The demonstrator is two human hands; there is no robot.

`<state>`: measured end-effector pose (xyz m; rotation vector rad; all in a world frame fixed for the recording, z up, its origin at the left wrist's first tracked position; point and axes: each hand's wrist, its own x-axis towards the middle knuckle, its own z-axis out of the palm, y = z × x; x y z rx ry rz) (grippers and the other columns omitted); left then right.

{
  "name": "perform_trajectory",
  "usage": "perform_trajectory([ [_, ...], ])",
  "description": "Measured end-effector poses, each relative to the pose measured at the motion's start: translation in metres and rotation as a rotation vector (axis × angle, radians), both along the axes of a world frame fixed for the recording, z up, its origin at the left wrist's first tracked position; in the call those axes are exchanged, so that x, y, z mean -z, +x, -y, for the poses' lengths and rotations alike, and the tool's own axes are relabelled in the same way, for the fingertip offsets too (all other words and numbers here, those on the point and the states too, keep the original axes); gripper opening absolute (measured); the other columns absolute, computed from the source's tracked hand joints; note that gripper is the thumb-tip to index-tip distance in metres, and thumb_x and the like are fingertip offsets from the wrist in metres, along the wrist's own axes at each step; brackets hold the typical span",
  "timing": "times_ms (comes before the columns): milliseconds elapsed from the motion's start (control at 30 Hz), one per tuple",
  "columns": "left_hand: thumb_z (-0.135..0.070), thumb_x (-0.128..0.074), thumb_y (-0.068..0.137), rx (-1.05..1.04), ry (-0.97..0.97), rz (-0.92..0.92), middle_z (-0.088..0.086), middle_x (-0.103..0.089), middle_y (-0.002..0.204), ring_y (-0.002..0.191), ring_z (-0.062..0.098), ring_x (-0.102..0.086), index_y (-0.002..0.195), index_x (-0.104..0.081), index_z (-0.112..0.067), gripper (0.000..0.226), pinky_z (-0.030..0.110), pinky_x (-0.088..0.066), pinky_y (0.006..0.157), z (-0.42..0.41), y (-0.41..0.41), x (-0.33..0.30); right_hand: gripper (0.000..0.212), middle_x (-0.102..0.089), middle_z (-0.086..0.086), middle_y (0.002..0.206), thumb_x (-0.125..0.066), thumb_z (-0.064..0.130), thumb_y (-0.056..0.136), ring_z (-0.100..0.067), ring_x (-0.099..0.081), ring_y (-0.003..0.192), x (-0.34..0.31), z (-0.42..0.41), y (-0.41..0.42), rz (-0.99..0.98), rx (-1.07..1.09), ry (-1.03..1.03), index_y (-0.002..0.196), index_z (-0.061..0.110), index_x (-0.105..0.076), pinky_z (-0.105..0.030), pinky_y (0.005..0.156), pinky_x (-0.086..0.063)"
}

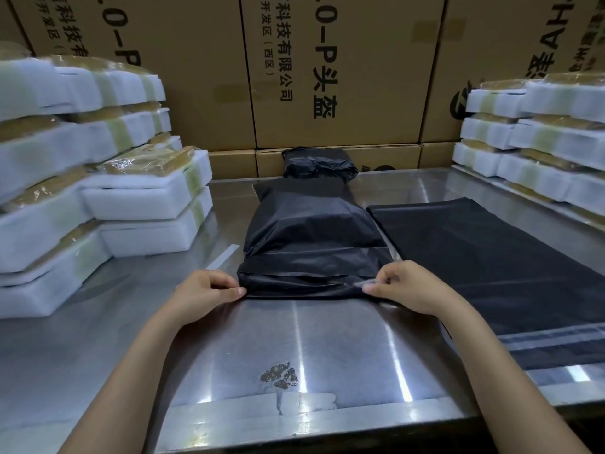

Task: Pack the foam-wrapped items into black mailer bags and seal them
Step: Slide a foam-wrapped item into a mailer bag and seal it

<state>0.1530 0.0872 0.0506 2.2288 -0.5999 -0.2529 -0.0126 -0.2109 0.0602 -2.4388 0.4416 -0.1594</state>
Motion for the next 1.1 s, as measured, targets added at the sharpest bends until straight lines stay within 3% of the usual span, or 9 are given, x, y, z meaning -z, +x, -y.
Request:
perform_trajectory([
  [133, -0.028, -0.074, 0.081, 0.013, 0.006, 0.003, -0.016, -0.062, 0.062, 0.064, 0.007, -0.056, 0.063, -0.070, -0.023, 0.019, 0.029, -0.041, 0.077, -0.002, 0.000, -0.002, 0.033, -0.045, 0.000, 0.061, -0.051, 0.029, 0.098, -0.013, -0.042, 0.056, -0.005, 0.000, -0.002, 0.191, 0.163, 0.557, 0.067, 0.016, -0.046, -0.026, 0.060, -0.034],
  [267, -0.025, -0.073, 0.082, 0.023, 0.007, 0.021, -0.016, -0.060, 0.057, 0.055, 0.001, -0.053, 0.062, -0.069, -0.021, 0.021, 0.024, -0.040, 0.068, -0.001, 0.000, -0.002, 0.035, -0.065, -0.004, 0.077, -0.040, 0.013, 0.099, -0.017, -0.059, 0.079, -0.007, 0.013, -0.003, 0.488, 0.380, 1.234, 0.067, 0.014, -0.053, -0.031, 0.080, -0.044],
  [367, -0.022, -0.072, 0.083, 0.038, 0.004, 0.023, -0.016, -0.059, 0.055, 0.051, -0.003, -0.051, 0.064, -0.068, -0.017, 0.020, 0.022, -0.039, 0.065, 0.000, 0.000, -0.002, 0.036, -0.042, 0.005, 0.046, -0.039, 0.017, 0.100, -0.009, -0.044, 0.043, -0.001, 0.030, -0.014, 0.817, 0.538, 1.570, 0.064, 0.019, -0.035, -0.022, 0.061, -0.042],
  [467, -0.021, -0.071, 0.084, 0.041, -0.004, 0.013, -0.015, -0.060, 0.057, 0.053, -0.001, -0.052, 0.068, -0.069, -0.013, 0.018, 0.021, -0.039, 0.064, 0.000, -0.001, -0.002, 0.046, -0.023, 0.007, 0.040, -0.036, 0.020, 0.100, -0.008, -0.017, 0.031, 0.004, 0.044, -0.025, 0.927, 0.541, 1.844, 0.055, 0.020, -0.027, -0.017, 0.037, -0.018],
  [600, -0.006, -0.065, 0.086, 0.028, -0.055, -0.048, -0.013, -0.062, 0.059, 0.055, 0.004, -0.054, 0.089, -0.071, -0.011, 0.009, 0.013, -0.039, 0.054, 0.000, -0.004, -0.009, 0.039, -0.023, 0.008, 0.045, -0.040, 0.024, 0.099, -0.008, -0.017, 0.033, 0.004, 0.040, -0.026, 0.827, 0.403, 1.888, 0.061, 0.021, -0.032, -0.019, 0.037, -0.010],
  [700, -0.004, -0.059, 0.086, -0.114, -0.254, -0.050, -0.001, -0.065, 0.102, 0.086, 0.010, -0.058, 0.116, -0.058, -0.016, 0.032, 0.020, -0.043, 0.061, 0.008, -0.015, -0.019, 0.030, -0.025, 0.007, 0.046, -0.044, 0.026, 0.094, -0.006, -0.021, 0.035, -0.004, 0.018, -0.017, 0.667, 0.234, 1.841, 0.065, 0.020, -0.039, -0.018, 0.036, -0.015],
  [767, -0.014, -0.055, 0.074, -0.101, -0.428, 0.103, -0.003, -0.059, 0.114, 0.101, 0.008, -0.054, 0.114, -0.057, -0.019, 0.040, 0.017, -0.045, 0.068, 0.018, -0.033, -0.033, 0.027, -0.027, 0.007, 0.046, -0.045, 0.028, 0.089, -0.005, -0.020, 0.036, -0.012, -0.009, -0.004, 0.501, 0.104, 1.813, 0.065, 0.020, -0.036, -0.016, 0.035, -0.018],
  [867, -0.010, -0.048, 0.061, 0.119, -0.436, 0.340, -0.012, -0.065, 0.103, 0.096, -0.004, -0.057, 0.098, -0.066, -0.023, 0.043, 0.007, -0.043, 0.082, 0.036, -0.060, -0.053, 0.033, -0.028, 0.007, 0.048, -0.042, 0.032, 0.096, -0.005, -0.024, 0.034, -0.023, -0.054, 0.019, 0.275, -0.013, 1.733, 0.065, 0.020, -0.036, -0.015, 0.034, -0.019],
  [1100, -0.012, -0.051, 0.073, 0.172, -0.654, 0.255, -0.003, -0.069, 0.094, 0.092, 0.004, -0.063, 0.094, -0.068, -0.020, 0.029, 0.013, -0.044, 0.082, 0.041, -0.076, -0.061, 0.030, -0.031, 0.006, 0.050, -0.041, 0.033, 0.100, -0.007, -0.026, 0.037, -0.052, -0.097, 0.038, 0.245, -0.067, 1.641, 0.074, 0.019, -0.040, -0.017, 0.035, -0.023],
])
